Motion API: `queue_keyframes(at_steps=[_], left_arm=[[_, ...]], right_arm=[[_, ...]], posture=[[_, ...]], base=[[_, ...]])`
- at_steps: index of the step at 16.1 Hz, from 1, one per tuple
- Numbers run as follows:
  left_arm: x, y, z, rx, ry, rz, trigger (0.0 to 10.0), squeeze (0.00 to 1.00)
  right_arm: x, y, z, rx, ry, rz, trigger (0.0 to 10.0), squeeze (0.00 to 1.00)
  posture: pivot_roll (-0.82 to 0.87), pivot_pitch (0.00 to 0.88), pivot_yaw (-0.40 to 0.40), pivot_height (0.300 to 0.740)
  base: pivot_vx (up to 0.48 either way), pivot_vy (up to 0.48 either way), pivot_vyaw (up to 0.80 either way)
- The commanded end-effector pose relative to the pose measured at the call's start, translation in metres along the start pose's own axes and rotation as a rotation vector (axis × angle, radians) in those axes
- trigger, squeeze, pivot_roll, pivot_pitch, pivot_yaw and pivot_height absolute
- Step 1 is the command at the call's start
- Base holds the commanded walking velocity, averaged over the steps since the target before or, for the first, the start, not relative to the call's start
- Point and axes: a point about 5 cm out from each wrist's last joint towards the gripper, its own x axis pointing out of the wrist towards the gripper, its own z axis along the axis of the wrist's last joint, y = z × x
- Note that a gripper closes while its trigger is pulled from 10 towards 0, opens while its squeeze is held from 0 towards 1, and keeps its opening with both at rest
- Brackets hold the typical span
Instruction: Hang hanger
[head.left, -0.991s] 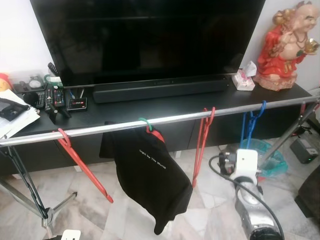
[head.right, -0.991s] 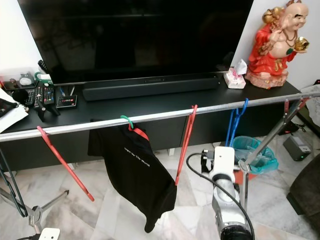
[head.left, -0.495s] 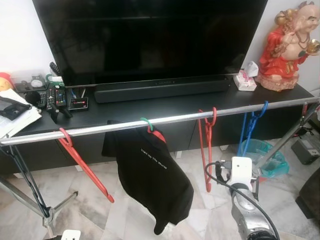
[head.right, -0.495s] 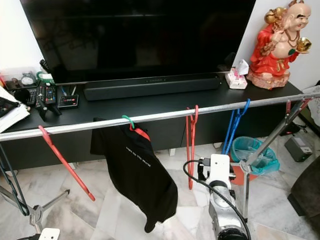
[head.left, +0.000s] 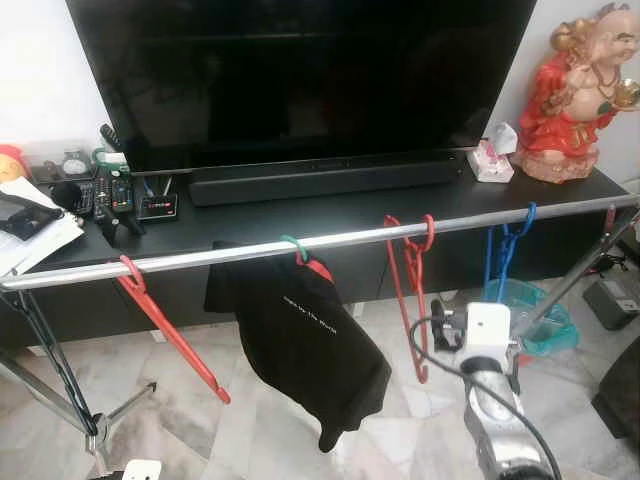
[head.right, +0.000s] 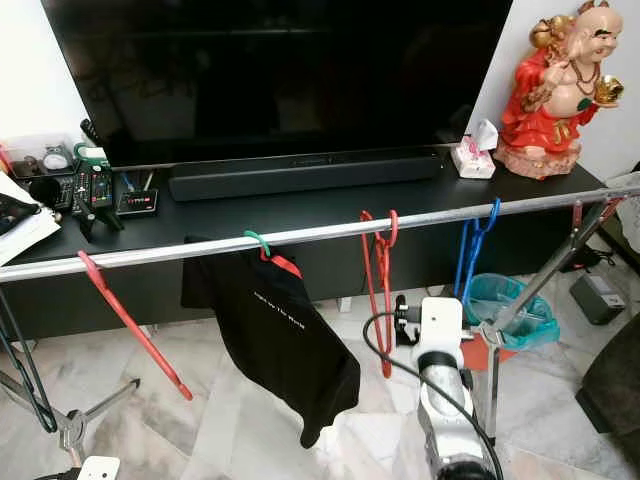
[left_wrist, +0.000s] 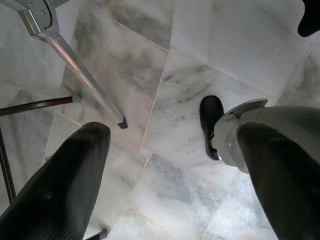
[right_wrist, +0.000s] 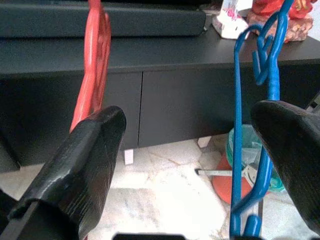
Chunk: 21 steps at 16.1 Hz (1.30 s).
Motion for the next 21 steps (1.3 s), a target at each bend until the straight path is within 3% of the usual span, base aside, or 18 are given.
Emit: queue_keyframes(at_steps=[1,2,7,13,15,21], left_arm=[[-0.001,-0.001,-0.004,0.007,0.016,-0.013,10.0,0.00],[-0.001,-0.001,-0.004,0.008,0.017,-0.015,10.0,0.00],[-0.001,-0.001,-0.004,0.008,0.016,-0.012,10.0,0.00],[-0.001,-0.001,-0.003,0.014,0.019,-0.013,10.0,0.00],[-0.001,-0.001,-0.004,0.014,0.022,-0.015,10.0,0.00],[-0.001,-0.003,-0.007,-0.004,0.042,-0.017,10.0,0.00]], right_arm=[[-0.003,0.002,-0.011,-0.020,0.073,0.023,10.0,0.60],[-0.003,0.003,-0.018,-0.023,0.119,0.024,10.0,0.00],[-0.003,0.003,-0.034,-0.021,0.247,0.035,10.0,0.00],[-0.020,0.006,-0.071,-0.097,0.490,0.080,10.0,0.00],[-0.037,0.007,-0.093,0.002,0.629,0.068,10.0,0.00],[-0.091,0.016,-0.137,-0.004,0.846,0.133,10.0,0.00]], posture=[[0.02,0.000,-0.046,0.740],[0.02,0.000,-0.047,0.740],[0.02,0.000,-0.047,0.740],[0.02,0.002,-0.039,0.740],[0.01,0.002,-0.038,0.740],[0.04,0.000,-0.060,0.740]], base=[[0.000,0.000,0.00],[0.000,0.000,0.00],[0.000,0.000,0.00],[0.000,0.000,0.00],[0.000,0.000,0.00],[0.000,0.000,0.00]])
